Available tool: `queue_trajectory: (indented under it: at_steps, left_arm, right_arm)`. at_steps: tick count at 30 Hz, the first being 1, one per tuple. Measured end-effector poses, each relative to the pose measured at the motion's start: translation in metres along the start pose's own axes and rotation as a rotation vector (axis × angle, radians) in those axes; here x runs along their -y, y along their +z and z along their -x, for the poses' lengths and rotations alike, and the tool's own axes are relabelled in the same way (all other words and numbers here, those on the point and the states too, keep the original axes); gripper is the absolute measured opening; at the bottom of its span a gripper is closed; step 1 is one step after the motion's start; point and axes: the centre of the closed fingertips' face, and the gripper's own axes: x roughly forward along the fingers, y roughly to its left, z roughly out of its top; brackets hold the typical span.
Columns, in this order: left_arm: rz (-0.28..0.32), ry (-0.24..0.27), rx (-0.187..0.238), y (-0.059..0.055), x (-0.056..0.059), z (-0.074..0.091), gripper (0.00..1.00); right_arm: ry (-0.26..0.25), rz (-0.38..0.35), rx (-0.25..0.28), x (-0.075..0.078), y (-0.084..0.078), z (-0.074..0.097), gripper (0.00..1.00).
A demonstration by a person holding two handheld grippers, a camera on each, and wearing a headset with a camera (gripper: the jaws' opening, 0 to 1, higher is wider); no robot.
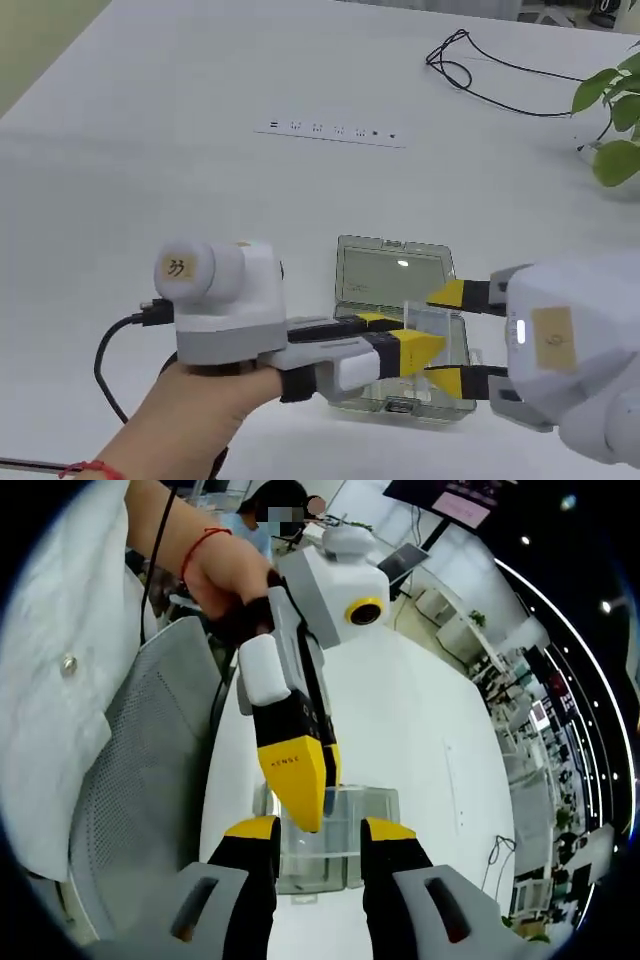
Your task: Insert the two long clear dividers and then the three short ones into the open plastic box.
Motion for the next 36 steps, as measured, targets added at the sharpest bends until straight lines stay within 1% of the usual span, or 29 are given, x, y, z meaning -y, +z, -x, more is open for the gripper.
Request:
queue_trajectory:
  at_steps: [9,15,22,24,26,27,28,29,30,31,32,33,34,35,36]
  left_arm:
    - [0.009,-0.008,0.002,-0.001,-0.001,0.001,0.0]
    - [0.006,-0.002,-0.003,-0.003,-0.002,-0.001,0.0]
    - [0.02,0.01,0.012,-0.001,-0.005,0.0,0.0]
    - [0.001,0.017,0.013,-0.001,-0.006,0.001,0.0]
    - [-0.003,0.015,0.008,-0.002,-0.007,0.002,0.0]
    - [-0.023,0.014,-0.001,-0.003,-0.007,0.003,0.0]
    - [-0.071,0.019,-0.016,-0.004,-0.008,0.004,0.0]
    - [-0.098,0.02,-0.025,-0.005,-0.008,0.005,0.0]
    - [-0.142,0.013,-0.033,-0.006,-0.007,0.005,0.0]
    - [-0.172,0.002,-0.034,-0.005,-0.005,0.006,0.0]
    - [-0.219,-0.016,-0.037,-0.005,-0.001,0.007,0.0]
    - [-0.25,-0.028,-0.039,-0.006,0.002,0.008,0.0]
    - [-0.291,-0.043,-0.042,-0.006,0.005,0.009,0.0]
    - [-0.308,-0.049,-0.041,-0.006,0.006,0.009,0.0]
    - [-0.363,-0.069,-0.032,-0.005,0.01,0.01,0.0]
  right_arm:
    - [0.001,0.011,-0.009,-0.001,0.001,0.0,0.32]
    - [0.002,0.027,-0.022,-0.002,-0.001,-0.001,0.32]
    - [-0.001,0.031,-0.021,0.0,0.0,-0.002,0.33]
    - [0.003,0.019,-0.006,0.001,0.002,-0.001,0.33]
    - [0.008,-0.008,0.019,0.003,0.005,0.001,0.34]
    - [0.016,-0.027,0.035,0.004,0.006,0.003,0.34]
    - [0.022,-0.051,0.051,0.005,0.007,0.004,0.34]
    - [0.028,-0.08,0.069,0.007,0.007,0.006,0.34]
    - [0.042,-0.112,0.087,0.009,0.007,0.007,0.34]
    - [0.069,-0.144,0.117,0.01,0.008,0.01,0.33]
    - [0.093,-0.166,0.143,0.01,0.01,0.013,0.32]
    - [0.117,-0.186,0.16,0.01,0.01,0.015,0.31]
    - [0.155,-0.216,0.187,0.01,0.01,0.019,0.29]
    - [0.19,-0.235,0.206,0.01,0.009,0.022,0.27]
    - [0.212,-0.248,0.215,0.01,0.008,0.024,0.26]
